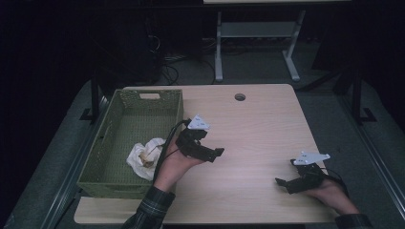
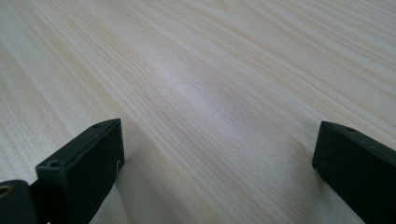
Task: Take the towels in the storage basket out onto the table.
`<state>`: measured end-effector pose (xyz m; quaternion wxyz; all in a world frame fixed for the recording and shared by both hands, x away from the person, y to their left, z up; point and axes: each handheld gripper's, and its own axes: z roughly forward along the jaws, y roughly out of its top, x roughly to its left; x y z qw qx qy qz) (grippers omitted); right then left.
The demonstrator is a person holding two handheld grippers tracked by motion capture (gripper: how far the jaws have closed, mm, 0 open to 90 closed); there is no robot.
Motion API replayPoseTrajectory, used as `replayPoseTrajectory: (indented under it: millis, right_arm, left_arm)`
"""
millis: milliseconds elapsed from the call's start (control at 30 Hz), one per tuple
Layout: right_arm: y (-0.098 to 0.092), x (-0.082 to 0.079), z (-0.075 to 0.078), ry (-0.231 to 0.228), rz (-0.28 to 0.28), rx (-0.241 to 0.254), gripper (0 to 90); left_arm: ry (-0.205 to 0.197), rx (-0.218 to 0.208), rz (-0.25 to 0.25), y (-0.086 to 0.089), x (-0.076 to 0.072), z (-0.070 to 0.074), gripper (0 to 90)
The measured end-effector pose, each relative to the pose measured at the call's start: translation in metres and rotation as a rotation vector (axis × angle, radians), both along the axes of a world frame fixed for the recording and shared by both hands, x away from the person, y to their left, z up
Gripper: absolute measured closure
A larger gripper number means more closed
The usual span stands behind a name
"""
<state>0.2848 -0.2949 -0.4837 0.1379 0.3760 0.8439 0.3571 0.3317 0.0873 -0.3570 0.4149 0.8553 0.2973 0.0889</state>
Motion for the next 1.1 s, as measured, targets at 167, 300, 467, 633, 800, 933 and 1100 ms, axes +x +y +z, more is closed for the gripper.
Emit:
replayPoseTrajectory:
  millis: [167, 300, 467, 633, 800, 933, 1100]
  right_arm:
    - [0.0, 0.0, 0.0, 0.001, 0.001, 0.0, 1.6]
    - [0.0, 0.0, 0.0, 0.001, 0.0, 0.0, 1.6]
    - [0.0, 0.0, 0.0, 0.001, 0.003, -0.002, 1.6]
    - [0.0, 0.0, 0.0, 0.002, 0.003, -0.002, 1.6]
    - [0.0, 0.0, 0.0, 0.002, 0.003, -0.003, 1.6]
    - [0.0, 0.0, 0.0, 0.003, 0.003, -0.003, 1.6]
    - [0.0, 0.0, 0.0, 0.003, 0.003, -0.003, 1.6]
  left_arm:
    - [-0.012, 0.006, -0.001, 0.012, 0.002, 0.004, 13.4]
    - [-0.019, 0.006, 0.002, 0.023, 0.002, 0.006, 13.4]
    - [-0.02, -0.008, 0.015, 0.036, 0.002, 0.009, 13.4]
    - [-0.024, -0.007, 0.041, 0.049, 0.004, 0.01, 13.4]
    - [-0.021, -0.009, 0.069, 0.062, 0.004, 0.012, 13.4]
    - [-0.021, 0.0, 0.085, 0.072, 0.003, 0.013, 13.4]
    - [-0.022, 0.001, 0.103, 0.083, 0.002, 0.015, 13.4]
